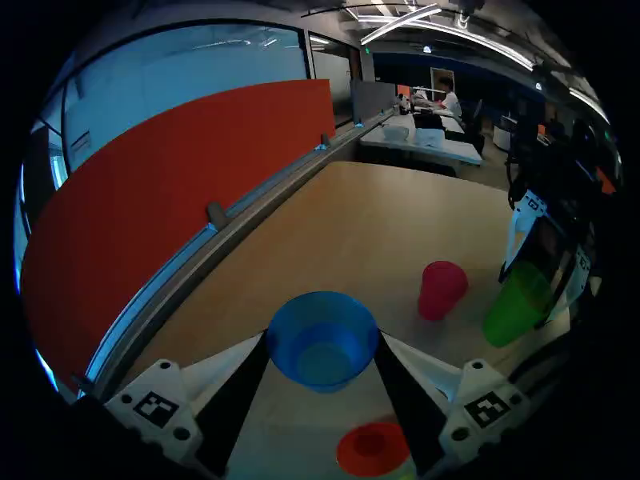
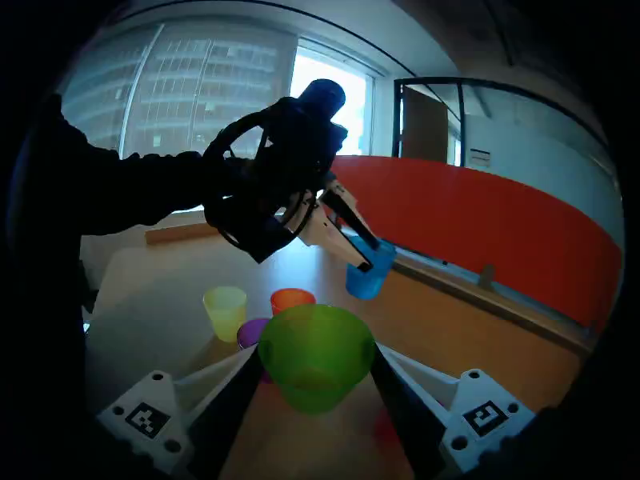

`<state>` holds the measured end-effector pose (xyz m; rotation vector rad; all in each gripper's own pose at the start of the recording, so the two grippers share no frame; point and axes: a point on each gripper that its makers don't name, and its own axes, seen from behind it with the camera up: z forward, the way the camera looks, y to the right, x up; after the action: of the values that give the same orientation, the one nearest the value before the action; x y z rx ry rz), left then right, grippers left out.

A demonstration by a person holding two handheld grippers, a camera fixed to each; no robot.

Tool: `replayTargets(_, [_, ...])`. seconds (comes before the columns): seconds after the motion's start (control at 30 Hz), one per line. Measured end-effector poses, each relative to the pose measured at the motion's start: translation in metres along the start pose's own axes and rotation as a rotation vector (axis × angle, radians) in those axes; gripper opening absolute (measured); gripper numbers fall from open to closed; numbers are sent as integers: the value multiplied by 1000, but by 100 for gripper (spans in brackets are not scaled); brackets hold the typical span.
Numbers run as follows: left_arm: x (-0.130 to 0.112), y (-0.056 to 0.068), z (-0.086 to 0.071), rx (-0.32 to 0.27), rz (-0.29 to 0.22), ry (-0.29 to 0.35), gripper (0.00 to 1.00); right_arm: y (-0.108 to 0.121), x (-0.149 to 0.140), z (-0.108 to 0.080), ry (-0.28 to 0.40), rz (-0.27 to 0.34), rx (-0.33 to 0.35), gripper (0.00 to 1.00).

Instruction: Pour water

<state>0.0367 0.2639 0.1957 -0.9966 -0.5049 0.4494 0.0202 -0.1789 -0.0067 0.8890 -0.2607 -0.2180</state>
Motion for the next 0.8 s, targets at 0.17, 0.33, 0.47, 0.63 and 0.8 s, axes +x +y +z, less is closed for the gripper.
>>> replayTargets(0.17, [2, 2, -13, 14, -19, 37, 89, 0, 9, 0, 27, 4, -12, 92])
replayTargets(0.33, [3, 5, -23, 27, -32, 64, 88, 1, 16, -1, 48, 7, -20, 92])
replayTargets(0.47, [5, 8, -30, 37, -42, 85, 88, 2, 20, -2, 61, 11, -23, 92])
replayTargets(0.63, [8, 13, -37, 44, -59, 112, 88, 3, 24, -2, 72, 11, -24, 92])
replayTargets(0.8, [8, 18, -45, 55, -64, 129, 88, 3, 29, -2, 82, 4, -24, 92])
